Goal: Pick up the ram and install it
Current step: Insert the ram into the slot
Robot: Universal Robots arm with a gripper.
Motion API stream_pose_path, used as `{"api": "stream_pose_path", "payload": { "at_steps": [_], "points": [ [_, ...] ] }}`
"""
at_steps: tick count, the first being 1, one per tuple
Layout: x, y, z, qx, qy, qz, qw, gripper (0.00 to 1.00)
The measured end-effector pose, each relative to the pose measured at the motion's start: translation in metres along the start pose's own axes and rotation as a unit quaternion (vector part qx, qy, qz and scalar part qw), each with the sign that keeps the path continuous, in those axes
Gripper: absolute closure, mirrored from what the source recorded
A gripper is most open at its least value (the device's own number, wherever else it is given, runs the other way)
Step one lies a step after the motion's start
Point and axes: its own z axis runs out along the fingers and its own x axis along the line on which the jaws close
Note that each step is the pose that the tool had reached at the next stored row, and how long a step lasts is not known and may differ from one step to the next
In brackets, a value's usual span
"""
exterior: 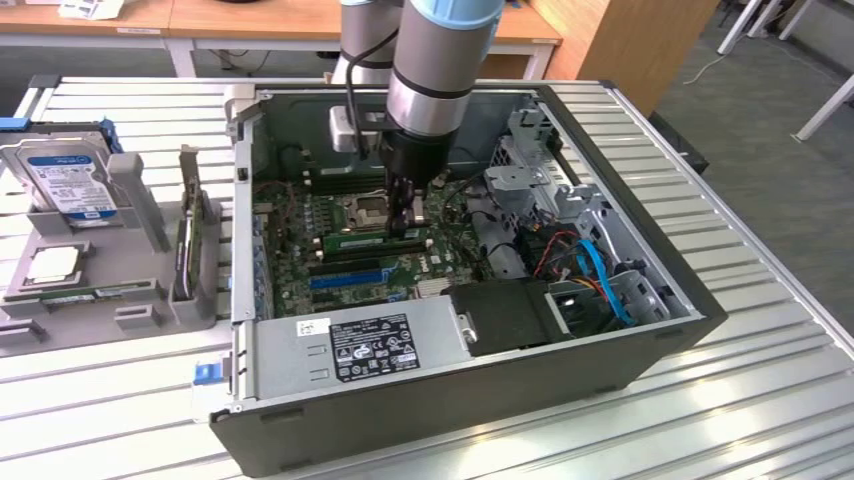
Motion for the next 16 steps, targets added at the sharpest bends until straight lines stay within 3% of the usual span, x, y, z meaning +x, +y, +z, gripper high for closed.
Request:
{"api": "stream_pose_path", "payload": {
  "at_steps": [16],
  "points": [
    [0.0000,-0.0004,0.0016,-0.0007,-0.0002,0.000,1.0000,0.89]
  ]
}}
